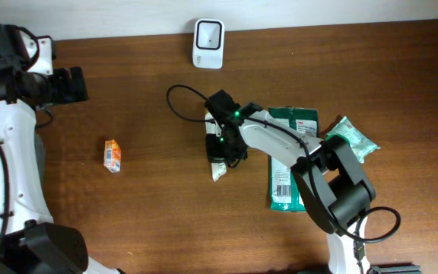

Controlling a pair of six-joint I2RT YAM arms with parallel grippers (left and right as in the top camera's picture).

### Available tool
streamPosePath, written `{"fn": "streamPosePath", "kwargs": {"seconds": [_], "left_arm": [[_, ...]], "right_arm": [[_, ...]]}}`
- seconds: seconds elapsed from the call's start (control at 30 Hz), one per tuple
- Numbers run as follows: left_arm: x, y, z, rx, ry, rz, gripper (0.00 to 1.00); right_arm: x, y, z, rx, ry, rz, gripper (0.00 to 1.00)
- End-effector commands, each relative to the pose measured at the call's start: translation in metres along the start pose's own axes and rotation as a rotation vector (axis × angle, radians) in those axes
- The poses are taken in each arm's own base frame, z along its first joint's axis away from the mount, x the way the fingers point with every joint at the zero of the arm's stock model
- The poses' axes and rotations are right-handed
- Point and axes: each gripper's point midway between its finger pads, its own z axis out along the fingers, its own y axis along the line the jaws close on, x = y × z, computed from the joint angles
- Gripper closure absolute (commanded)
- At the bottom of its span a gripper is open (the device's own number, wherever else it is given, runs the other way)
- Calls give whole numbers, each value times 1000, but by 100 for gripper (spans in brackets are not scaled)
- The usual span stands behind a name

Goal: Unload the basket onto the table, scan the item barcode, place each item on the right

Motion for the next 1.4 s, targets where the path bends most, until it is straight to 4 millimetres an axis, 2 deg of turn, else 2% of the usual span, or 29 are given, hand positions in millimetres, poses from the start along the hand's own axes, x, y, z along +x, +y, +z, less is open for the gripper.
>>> {"fn": "streamPosePath", "kwargs": {"seconds": [0.0, 0.1, 0.13, 0.2, 0.3, 0.43, 0.5, 0.57, 0.6, 0.67, 0.77, 0.87, 1.0, 1.13, 1.2, 1.27, 1.33, 1.37], "left_arm": [[1, 13, 2, -27, 7, -56, 1], [1, 13, 2, -26, 7, -56, 1], [1, 13, 2, -26, 7, -56, 1], [1, 13, 2, -26, 7, -56, 1], [1, 13, 2, -26, 7, -56, 1], [1, 13, 2, -26, 7, -56, 1], [1, 13, 2, -26, 7, -56, 1], [1, 13, 2, -26, 7, -56, 1], [1, 13, 2, -26, 7, -56, 1], [1, 13, 2, -26, 7, -56, 1], [1, 13, 2, -26, 7, -56, 1], [1, 13, 2, -26, 7, -56, 1], [1, 13, 2, -26, 7, -56, 1], [1, 13, 2, -26, 7, -56, 1], [1, 13, 2, -26, 7, -56, 1], [1, 13, 2, -26, 7, -56, 1], [1, 13, 2, -26, 7, -56, 1], [1, 13, 2, -26, 7, -56, 1]], "right_arm": [[-6, 17, -44, -87, -64, -245, 96], [-1, 44, -95, -287, -112, -451, 96], [3, 57, -122, -430, -133, -511, 96], [16, 79, -163, -712, -137, -594, 96], [22, 85, -212, -1021, -130, -580, 96], [28, 86, -238, -1101, -149, -594, 96], [34, 84, -246, -1003, -188, -604, 96], [52, 74, -253, -863, -227, -647, 96], [63, 71, -257, -832, -226, -663, 96], [70, 70, -260, -826, -217, -665, 96], [68, 61, -250, -750, -203, -644, 96], [67, 60, -250, -745, -207, -647, 96], [63, 70, -271, -744, -252, -683, 96], [60, 77, -280, -786, -284, -715, 96], [54, 81, -285, -803, -300, -695, 96], [42, 77, -280, -721, -311, -628, 96], [11, 64, -271, -402, -404, -561, 96], [-11, 63, -275, -258, -467, -561, 96]]}}
